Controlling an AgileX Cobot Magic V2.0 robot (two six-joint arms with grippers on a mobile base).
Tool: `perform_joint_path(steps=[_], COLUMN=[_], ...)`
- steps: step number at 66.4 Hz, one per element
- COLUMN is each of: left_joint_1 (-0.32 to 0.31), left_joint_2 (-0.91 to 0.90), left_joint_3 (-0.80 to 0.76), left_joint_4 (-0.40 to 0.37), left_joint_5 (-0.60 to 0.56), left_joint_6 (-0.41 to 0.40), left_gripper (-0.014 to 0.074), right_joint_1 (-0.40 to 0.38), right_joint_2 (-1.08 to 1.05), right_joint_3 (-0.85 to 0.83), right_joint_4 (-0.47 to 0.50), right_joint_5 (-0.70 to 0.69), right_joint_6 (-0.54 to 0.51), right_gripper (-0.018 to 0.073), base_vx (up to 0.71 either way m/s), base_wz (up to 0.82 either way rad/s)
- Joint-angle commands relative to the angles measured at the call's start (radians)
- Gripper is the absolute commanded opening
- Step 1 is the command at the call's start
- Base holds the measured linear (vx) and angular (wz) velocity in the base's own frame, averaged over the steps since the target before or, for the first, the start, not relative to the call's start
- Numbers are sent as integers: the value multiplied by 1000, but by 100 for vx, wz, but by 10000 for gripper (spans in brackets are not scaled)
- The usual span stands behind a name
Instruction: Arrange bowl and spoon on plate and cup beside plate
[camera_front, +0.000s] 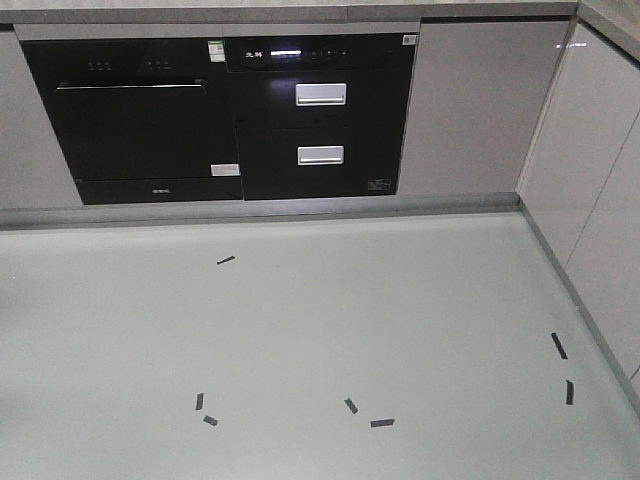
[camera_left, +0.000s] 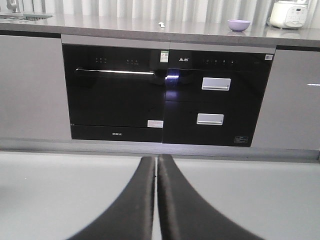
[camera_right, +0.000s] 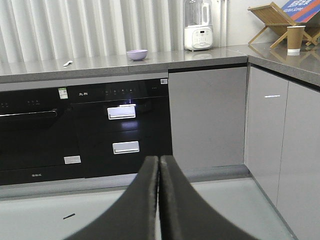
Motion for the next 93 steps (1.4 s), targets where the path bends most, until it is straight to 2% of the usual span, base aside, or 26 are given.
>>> perform_joint_path(steps=[1, 93], left_joint_1=[0, 0], left_joint_2=[-14, -14], left_joint_3=[-19, -19], left_joint_4=[0, 0], left_joint_5=[-69, -69], left_joint_6=[-12, -12], left_gripper=[-6, -6], right_joint_1=[-5, -5], right_joint_2=[-6, -6], right_joint_3=[7, 7], right_joint_4=[-5, -5], right_joint_5=[-70, -70], right_joint_6=[-8, -8], right_gripper=[-3, -3], base_vx=[5, 12], base_wz=[0, 1])
